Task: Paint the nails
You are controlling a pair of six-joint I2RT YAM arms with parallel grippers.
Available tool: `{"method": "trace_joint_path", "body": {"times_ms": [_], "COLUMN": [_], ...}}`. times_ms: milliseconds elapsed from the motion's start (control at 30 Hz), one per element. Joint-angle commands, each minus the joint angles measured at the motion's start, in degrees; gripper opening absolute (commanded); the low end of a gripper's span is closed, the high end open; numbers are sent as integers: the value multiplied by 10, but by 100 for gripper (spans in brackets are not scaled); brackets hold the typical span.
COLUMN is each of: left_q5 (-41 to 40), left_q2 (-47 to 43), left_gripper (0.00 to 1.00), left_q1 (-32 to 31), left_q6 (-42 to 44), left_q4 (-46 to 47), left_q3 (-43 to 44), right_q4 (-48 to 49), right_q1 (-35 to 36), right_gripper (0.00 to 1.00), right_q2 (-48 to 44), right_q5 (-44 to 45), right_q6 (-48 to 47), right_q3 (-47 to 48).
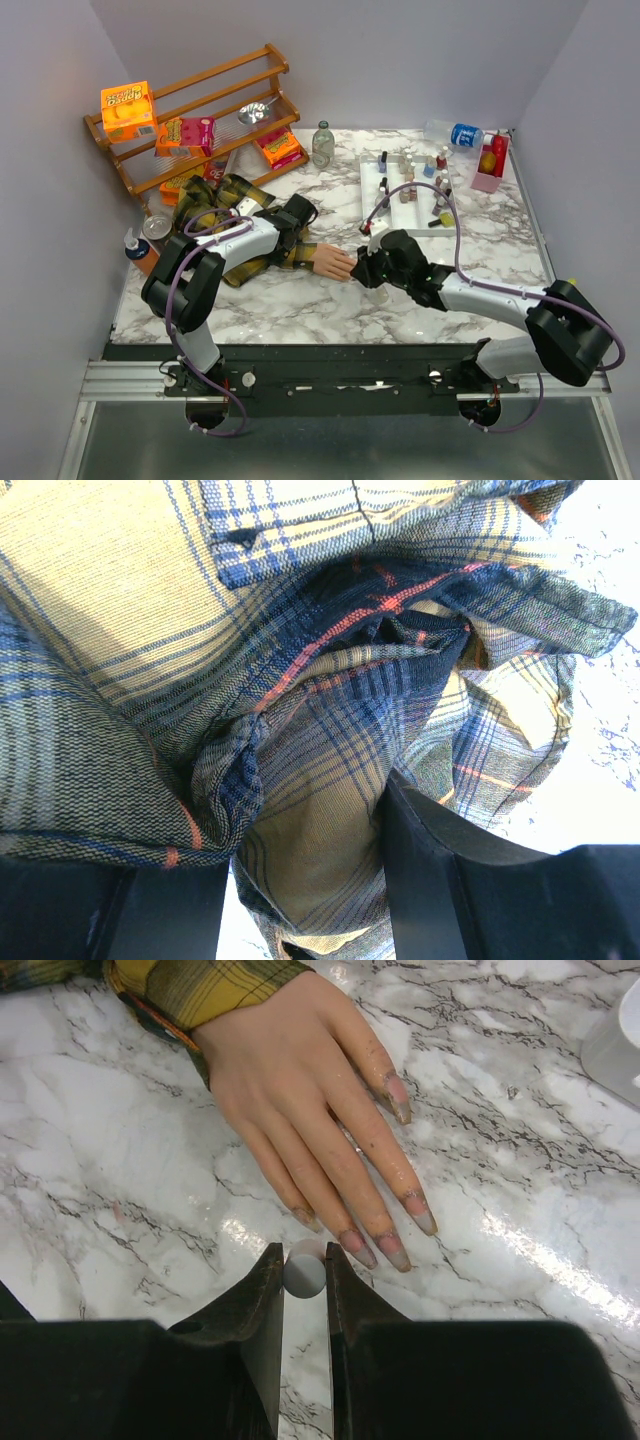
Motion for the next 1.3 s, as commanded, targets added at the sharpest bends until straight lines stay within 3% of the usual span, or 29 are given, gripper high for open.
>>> {"method": "trace_joint_path", "body": {"times_ms": [0, 1267], "left_q5": [20, 22], "left_q2": [13, 13], "left_gripper": [52, 52], "left_q1": [5, 5], "left_q6": [16, 17], "left_q4": [10, 13], "left_q3": [-15, -16], "right_q4": [13, -15], "right_q1": [6, 6], "right_gripper": [1, 1], "right_q2": [-20, 24], "right_q5": [34, 73], "right_q6": [6, 12], "right_q3": [-8, 22]}}
